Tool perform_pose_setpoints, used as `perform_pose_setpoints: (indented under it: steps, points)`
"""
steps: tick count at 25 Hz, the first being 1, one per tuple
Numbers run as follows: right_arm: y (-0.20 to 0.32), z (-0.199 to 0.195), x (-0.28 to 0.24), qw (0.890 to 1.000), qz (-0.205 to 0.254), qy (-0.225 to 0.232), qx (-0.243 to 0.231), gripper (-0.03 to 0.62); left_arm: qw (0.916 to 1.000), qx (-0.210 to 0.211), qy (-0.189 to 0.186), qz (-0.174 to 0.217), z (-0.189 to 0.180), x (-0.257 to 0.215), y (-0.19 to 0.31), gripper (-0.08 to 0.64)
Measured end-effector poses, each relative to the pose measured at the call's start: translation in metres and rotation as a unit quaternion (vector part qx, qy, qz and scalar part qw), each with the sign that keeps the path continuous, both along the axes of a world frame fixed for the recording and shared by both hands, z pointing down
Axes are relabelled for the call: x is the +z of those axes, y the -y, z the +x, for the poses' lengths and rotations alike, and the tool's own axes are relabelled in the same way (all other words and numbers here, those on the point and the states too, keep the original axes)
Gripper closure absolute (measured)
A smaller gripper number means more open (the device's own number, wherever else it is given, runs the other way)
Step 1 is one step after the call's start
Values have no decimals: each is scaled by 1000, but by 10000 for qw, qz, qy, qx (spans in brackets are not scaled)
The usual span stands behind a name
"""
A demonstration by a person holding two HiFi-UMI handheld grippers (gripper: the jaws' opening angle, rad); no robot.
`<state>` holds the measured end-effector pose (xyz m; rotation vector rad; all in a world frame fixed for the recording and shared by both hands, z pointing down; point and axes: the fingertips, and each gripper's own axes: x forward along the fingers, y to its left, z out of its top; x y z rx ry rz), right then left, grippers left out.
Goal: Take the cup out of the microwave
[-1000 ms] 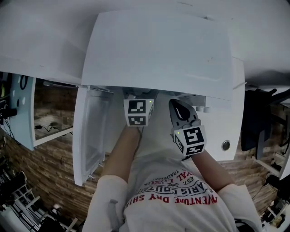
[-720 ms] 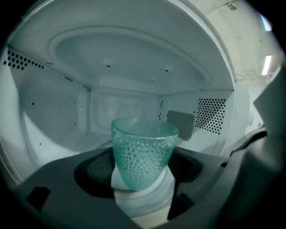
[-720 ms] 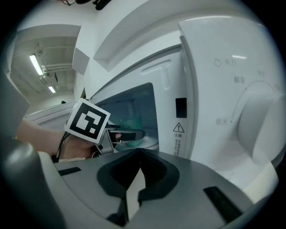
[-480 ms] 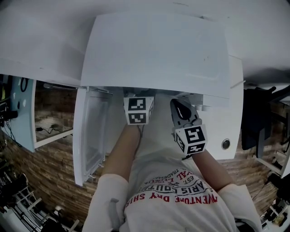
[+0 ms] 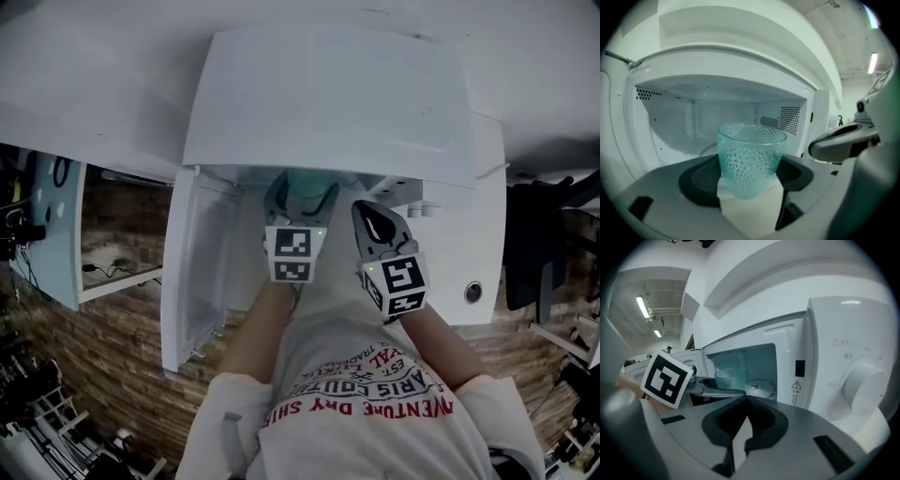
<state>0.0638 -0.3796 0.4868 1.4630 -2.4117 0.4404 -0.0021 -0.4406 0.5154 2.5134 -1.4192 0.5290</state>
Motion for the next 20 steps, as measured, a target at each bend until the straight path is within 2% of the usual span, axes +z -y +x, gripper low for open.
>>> perform_pose_setpoints:
  steps: [4,10,15,18,20]
  points:
    - [-8,0,-7,10000,96,-21,2,583,10000,-21,-63,45,-7,-13,-23,196]
    - [-20,3,-28,9993,377,-69,-5,581,9987,-294,-374,188,-27,-53,-61,196]
    - [-36,8,-76,9915,1209,476,71,583,9984,90,-378,419,-17,-88,-85,196]
    - [-44,7,-98,9854,1671,313,68,583,9969,273,-560,490,-8,-104,-95,196]
    - [-48,6,-101,9847,1730,178,55,583,9961,359,-556,582,-3,-111,-98,196]
